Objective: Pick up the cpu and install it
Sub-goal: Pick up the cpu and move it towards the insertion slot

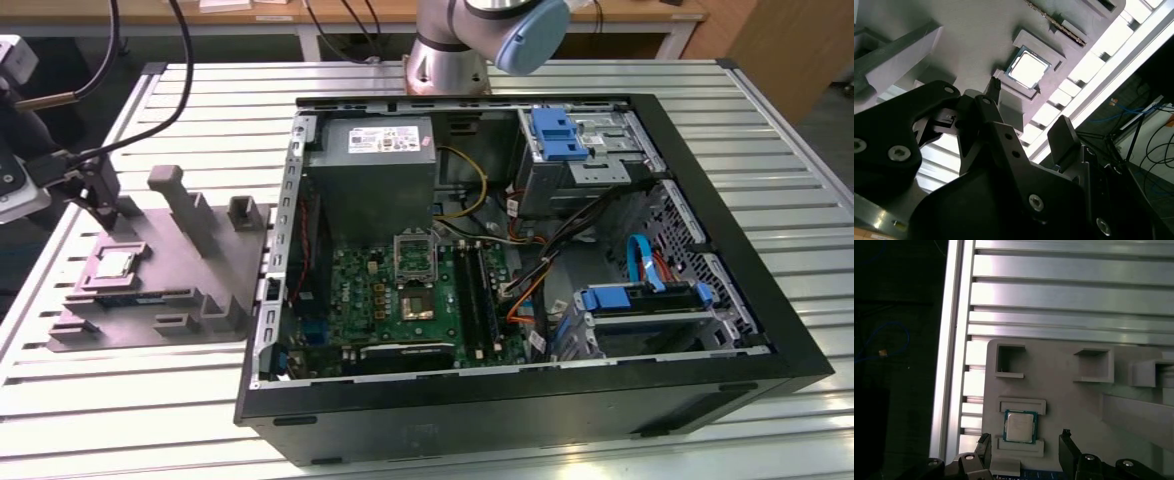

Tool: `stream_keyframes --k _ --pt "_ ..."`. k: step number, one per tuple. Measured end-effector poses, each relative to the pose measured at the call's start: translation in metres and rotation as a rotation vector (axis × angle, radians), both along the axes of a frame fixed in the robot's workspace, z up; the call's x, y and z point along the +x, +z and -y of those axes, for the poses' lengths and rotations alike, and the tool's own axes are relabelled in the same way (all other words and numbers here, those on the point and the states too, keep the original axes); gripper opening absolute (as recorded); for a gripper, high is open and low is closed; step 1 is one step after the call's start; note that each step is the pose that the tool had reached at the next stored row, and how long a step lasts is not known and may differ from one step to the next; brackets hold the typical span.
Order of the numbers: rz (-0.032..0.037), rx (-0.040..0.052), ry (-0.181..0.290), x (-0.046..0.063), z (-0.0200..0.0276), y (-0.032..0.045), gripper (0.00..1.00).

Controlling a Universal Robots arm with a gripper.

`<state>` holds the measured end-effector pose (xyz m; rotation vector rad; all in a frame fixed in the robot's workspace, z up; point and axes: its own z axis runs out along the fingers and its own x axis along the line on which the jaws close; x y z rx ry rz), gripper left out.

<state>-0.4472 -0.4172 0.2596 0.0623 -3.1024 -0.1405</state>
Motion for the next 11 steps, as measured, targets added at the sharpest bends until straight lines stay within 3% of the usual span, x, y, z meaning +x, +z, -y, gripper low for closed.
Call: stream_keyframes --k 11 --pt "0.0004 -0.0001 0.001 0.0000 0.0000 -0.0015 0.65"
